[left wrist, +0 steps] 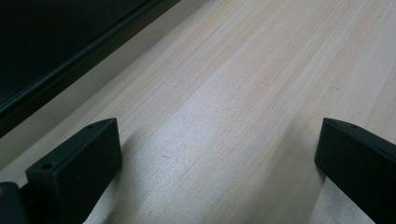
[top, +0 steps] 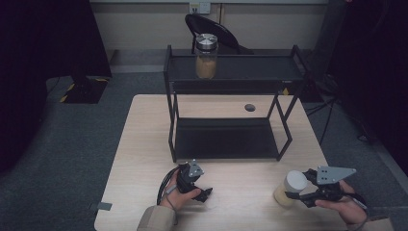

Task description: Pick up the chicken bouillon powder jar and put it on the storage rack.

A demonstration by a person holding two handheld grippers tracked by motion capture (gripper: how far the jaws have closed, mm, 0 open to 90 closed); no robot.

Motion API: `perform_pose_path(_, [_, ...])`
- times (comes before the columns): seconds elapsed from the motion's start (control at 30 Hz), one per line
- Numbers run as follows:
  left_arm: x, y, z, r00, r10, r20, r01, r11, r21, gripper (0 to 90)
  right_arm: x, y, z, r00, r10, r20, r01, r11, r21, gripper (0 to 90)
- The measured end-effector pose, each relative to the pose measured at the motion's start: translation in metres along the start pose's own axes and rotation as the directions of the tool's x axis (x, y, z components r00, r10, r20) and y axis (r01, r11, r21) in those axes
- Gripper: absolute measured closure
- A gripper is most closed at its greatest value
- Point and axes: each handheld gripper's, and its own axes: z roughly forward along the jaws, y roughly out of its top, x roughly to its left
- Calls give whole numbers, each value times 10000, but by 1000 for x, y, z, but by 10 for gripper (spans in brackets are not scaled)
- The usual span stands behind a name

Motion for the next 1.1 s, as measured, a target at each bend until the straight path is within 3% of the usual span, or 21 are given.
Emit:
perform_pose_path(0.3, [0, 0, 0, 10000, 1, -1, -1, 10000, -1, 0, -1, 18, 10, 9997, 99, -206, -96, 9999, 120, 346])
perform_pose_path(1.1, [0, 0, 0, 10000, -2, -1, 2, 10000, -3, 0, -11, 63, 56, 9997, 181, -186, -175, 9992, 348, 346])
